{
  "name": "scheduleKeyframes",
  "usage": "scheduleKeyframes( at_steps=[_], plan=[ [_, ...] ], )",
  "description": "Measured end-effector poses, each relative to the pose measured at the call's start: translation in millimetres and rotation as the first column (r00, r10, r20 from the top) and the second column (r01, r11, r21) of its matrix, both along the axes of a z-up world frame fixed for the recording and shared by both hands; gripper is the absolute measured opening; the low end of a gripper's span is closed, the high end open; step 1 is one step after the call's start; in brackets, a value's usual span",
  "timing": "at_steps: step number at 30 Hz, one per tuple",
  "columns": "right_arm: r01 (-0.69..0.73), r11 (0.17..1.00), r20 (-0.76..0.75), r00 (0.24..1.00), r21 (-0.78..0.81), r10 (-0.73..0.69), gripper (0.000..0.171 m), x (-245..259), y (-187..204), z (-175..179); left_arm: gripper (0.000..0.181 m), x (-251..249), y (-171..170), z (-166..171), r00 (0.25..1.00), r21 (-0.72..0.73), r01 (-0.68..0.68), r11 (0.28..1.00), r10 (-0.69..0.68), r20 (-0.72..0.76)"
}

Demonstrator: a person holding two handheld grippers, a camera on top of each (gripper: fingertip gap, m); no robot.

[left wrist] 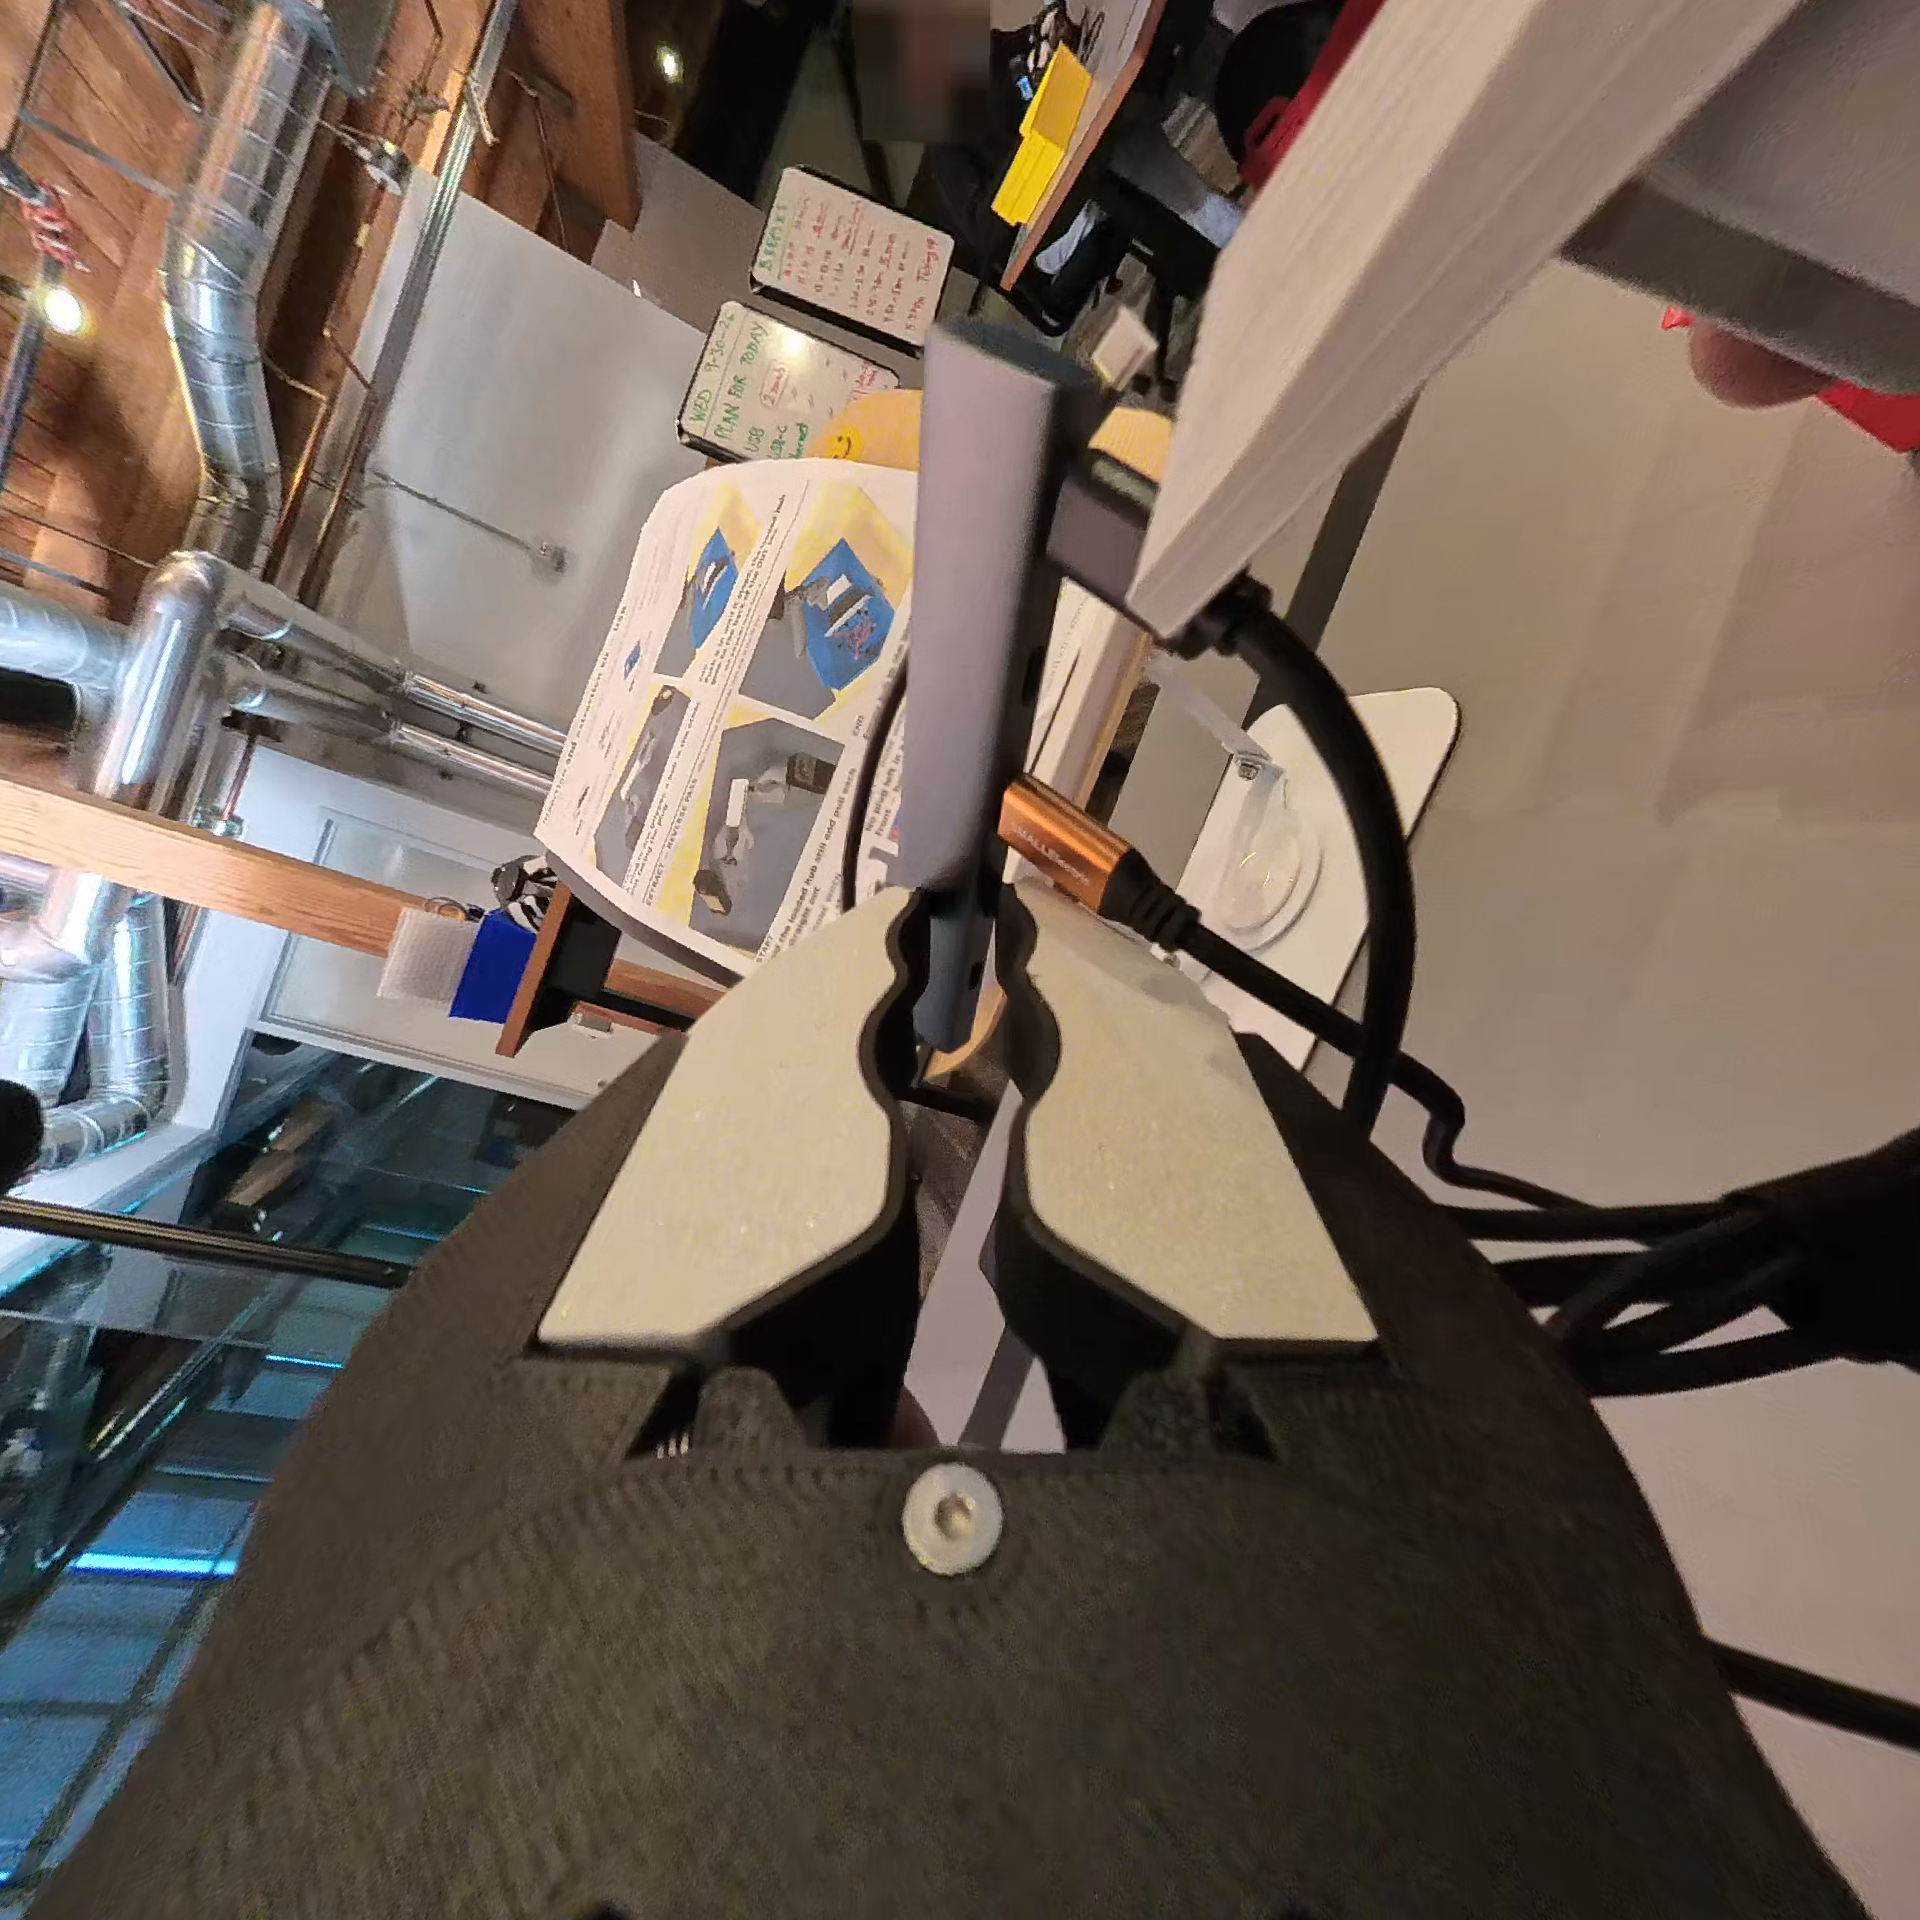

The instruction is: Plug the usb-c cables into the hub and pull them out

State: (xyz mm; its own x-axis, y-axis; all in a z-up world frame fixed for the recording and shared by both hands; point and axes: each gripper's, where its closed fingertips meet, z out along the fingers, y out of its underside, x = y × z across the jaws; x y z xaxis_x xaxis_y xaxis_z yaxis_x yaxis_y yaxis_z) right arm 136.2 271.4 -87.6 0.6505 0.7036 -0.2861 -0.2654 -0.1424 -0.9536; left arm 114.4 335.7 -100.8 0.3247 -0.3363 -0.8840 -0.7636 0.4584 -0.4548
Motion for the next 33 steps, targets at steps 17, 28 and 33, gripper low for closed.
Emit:
scheduleKeyframes(
  at_steps=[17,28,33],
  plan=[
    [-0.047,0.994,-0.147,0.989,-0.098,0.033,0.004,-1,12,-17,0.014,-7,-4,2,0.998,0.156,-0.068,0.985,0.069,0.002],
    [-0.183,0.982,0.095,0.978,-0.039,0.186,0.004,-7,-1,-40,0.046,-20,-40,-16,0.971,-0.25,0.231,0.94,-0.238,0.001],
    [-0.266,0.964,0.259,0.93,-0.014,0.26,0.004,-19,-9,-50,0.043,-23,-55,-21,0.937,-0.411,0.289,0.865,-0.344,-0.065]
  ],
)
